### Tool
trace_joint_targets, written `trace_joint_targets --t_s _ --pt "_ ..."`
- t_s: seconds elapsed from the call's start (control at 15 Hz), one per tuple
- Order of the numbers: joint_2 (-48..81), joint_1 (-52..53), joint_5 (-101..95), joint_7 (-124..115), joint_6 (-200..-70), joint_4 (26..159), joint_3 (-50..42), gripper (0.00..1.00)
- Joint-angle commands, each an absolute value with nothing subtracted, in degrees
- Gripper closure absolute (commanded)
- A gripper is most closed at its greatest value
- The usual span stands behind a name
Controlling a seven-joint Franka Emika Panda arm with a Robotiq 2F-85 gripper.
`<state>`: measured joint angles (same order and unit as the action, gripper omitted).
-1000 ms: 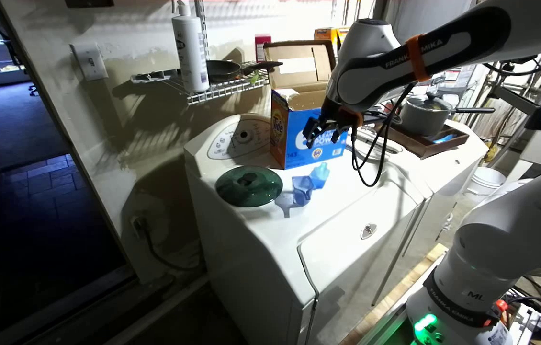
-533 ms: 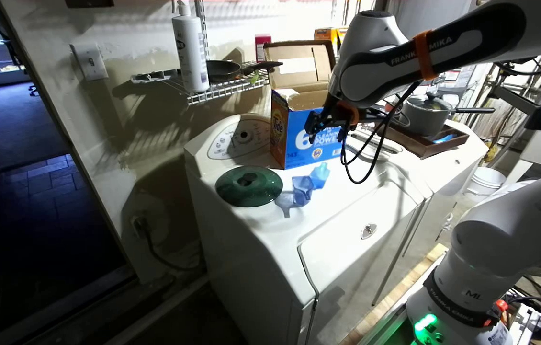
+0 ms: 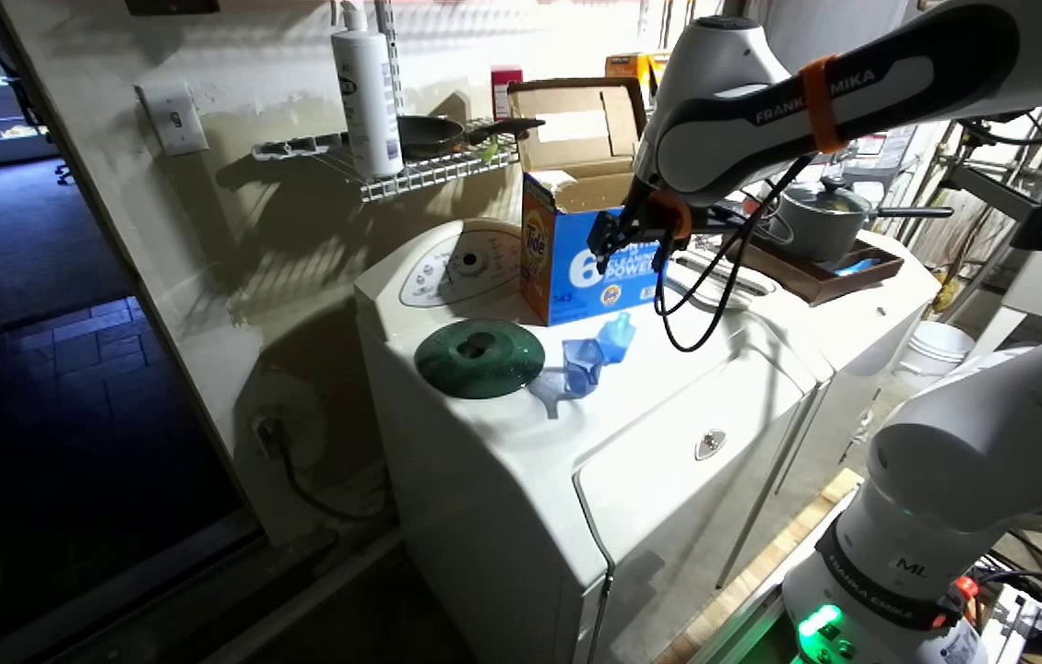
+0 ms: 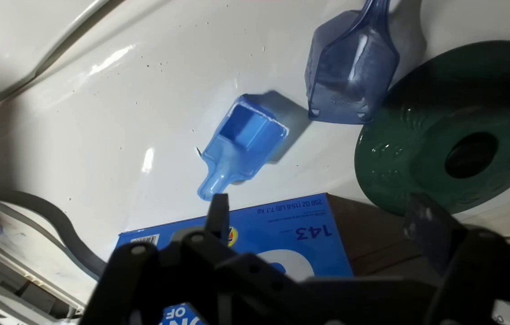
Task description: Put the purple and blue cup in an upright position
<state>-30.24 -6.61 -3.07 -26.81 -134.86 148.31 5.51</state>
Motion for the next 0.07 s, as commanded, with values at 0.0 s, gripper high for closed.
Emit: trace_joint_targets --t_s 0.0 --pt "-30.2 -6.9 -2.8 -26.6 -134.8 148.2 5.8 0.00"
